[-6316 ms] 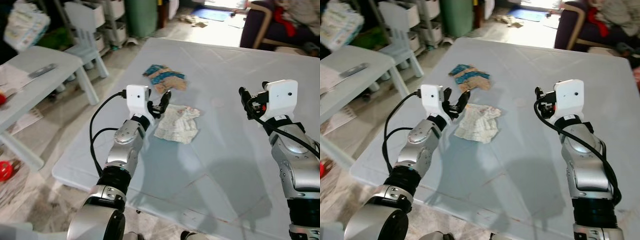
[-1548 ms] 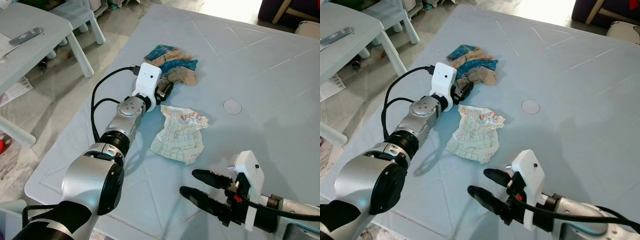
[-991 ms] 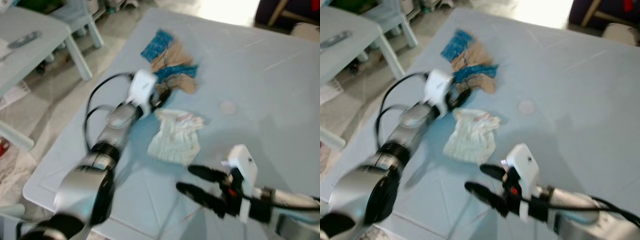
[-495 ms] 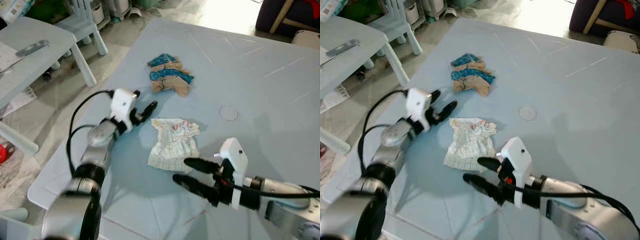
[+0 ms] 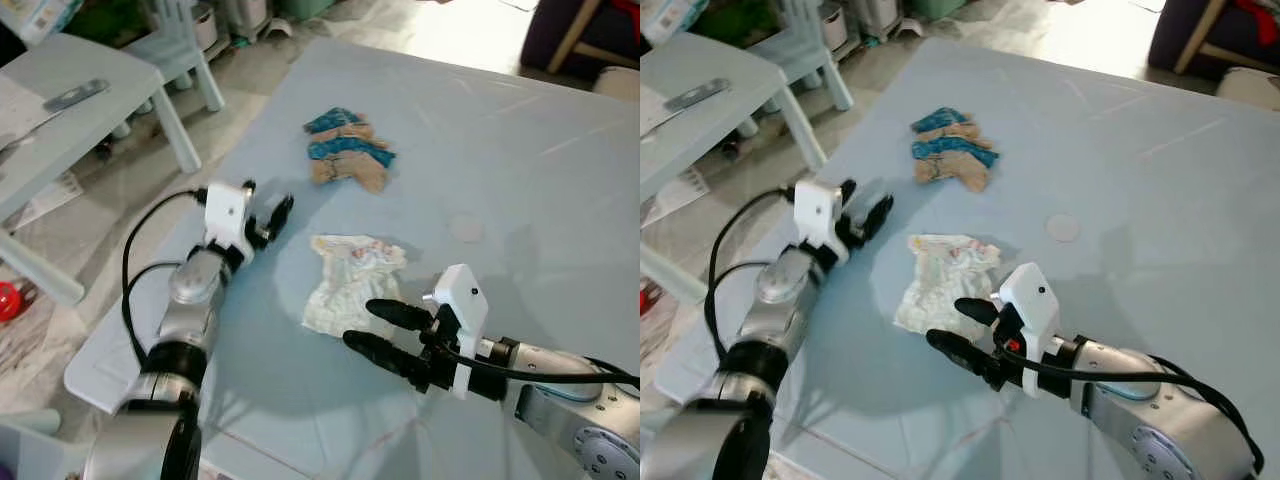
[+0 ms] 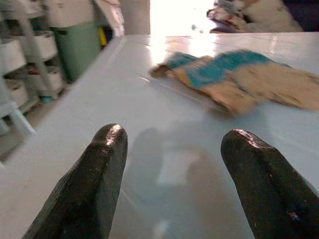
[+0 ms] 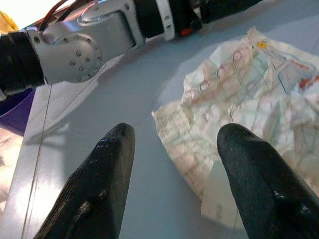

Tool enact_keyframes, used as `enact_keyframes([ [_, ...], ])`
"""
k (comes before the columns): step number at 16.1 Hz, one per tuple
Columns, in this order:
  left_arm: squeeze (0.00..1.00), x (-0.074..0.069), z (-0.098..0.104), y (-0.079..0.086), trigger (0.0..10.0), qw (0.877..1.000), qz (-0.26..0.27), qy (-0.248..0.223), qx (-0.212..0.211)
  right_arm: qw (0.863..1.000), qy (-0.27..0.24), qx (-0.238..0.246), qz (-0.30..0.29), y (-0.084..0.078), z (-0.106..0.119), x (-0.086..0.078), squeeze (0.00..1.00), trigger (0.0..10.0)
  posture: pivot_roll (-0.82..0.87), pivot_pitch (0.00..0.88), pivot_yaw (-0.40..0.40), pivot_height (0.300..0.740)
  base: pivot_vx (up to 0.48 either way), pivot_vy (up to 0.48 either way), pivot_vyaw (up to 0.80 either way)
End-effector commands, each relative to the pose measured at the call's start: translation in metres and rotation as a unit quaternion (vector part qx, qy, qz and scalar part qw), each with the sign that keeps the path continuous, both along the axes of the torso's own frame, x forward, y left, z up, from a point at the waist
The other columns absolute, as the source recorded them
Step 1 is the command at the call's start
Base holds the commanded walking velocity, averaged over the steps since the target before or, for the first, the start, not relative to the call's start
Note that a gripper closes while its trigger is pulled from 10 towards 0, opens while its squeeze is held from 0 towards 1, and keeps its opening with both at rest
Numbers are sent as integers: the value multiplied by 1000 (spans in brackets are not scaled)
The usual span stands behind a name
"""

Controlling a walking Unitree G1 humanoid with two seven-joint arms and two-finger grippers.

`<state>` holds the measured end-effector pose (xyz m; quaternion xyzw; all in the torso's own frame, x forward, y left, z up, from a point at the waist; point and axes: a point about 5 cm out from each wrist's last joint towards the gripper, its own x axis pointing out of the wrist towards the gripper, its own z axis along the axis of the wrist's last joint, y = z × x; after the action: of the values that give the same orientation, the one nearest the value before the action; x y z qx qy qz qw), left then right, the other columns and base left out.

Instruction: Picking trash to rubbish bin

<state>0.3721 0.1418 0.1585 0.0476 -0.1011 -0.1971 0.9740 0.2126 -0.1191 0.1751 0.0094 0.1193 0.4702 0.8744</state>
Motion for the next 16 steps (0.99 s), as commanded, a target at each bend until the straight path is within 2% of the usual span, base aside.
enact_keyframes([
  [1, 0, 7, 12, -4, 10000, 1000, 9, -17, 2, 1000, -9, -7, -12, 0, -1, 1, 0, 10000, -223, 211, -3, 740, 0, 0, 0],
  [3, 0, 20, 35, -20, 10000, 999, 11, -32, -5, 999, -16, -4, -35, -2, 0, 1, 0, 10000, -244, 222, 3, 740, 0, 0, 0],
  [5, 0, 27, 52, -35, 10000, 999, 3, -42, -9, 999, -9, -5, -30, -2, -1, -7, 0, 10000, -282, 239, 2, 740, 0, 0, 0],
  [7, 0, 30, 56, -48, 10000, 999, -13, -33, -4, 1000, -1, -8, -25, -2, -2, -15, 0, 10000, -309, 251, -1, 740, 0, 0, 0],
  [9, 0, 32, 54, -56, 10000, 1000, -17, -13, 1, 1000, 4, -10, -24, -2, -2, -21, 0, 10000, -327, 260, -2, 740, 0, 0, 0],
  [10, 0, 32, 49, -60, 10000, 1000, -16, 4, 17, 1000, 6, -11, -26, -4, -1, -24, 0, 10000, -360, 278, -3, 740, 0, 0, 0],
  [16, 0, 33, 27, -59, 10000, 997, 9, 73, 34, 999, 16, -17, -38, -8, 3, -40, 0, 10000, -427, 318, -10, 740, 0, 0, 0],
])
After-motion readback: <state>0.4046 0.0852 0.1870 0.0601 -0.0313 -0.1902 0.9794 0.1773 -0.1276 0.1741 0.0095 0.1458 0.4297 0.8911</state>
